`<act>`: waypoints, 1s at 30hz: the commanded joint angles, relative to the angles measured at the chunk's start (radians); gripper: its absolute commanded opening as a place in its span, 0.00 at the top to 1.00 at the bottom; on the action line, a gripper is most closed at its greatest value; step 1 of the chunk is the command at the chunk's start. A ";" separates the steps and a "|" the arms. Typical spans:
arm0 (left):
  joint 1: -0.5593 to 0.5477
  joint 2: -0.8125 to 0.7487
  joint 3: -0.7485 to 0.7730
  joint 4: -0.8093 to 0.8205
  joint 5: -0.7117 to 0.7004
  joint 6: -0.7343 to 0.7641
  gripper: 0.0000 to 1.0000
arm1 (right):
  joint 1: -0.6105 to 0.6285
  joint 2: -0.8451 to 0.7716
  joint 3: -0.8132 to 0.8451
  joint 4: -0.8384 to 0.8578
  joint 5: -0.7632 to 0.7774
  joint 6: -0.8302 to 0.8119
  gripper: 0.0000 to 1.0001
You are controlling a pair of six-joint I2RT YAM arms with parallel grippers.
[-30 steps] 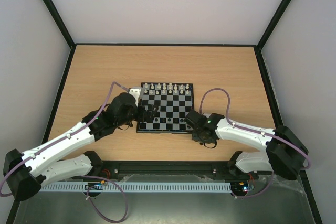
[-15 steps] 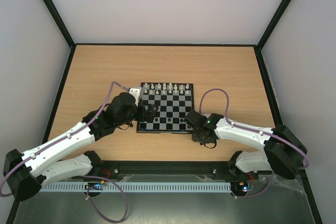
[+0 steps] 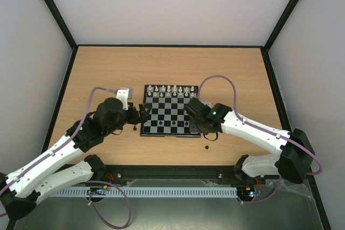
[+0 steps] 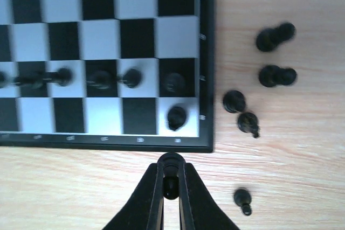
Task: Set up the chess pieces on the board
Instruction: Place the chess piece on the chessboard.
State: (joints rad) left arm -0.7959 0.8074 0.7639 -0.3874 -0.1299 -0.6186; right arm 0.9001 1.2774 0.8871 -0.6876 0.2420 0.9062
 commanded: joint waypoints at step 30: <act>0.012 -0.406 0.087 -0.240 -0.258 -0.021 0.00 | 0.142 0.827 0.863 -0.136 -0.104 -0.370 0.98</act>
State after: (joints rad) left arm -0.7906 0.4133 0.8204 -0.6174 -0.3664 -0.6533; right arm 1.0340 2.0739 1.7103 -0.7410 0.1345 0.5564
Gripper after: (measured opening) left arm 0.994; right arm 0.056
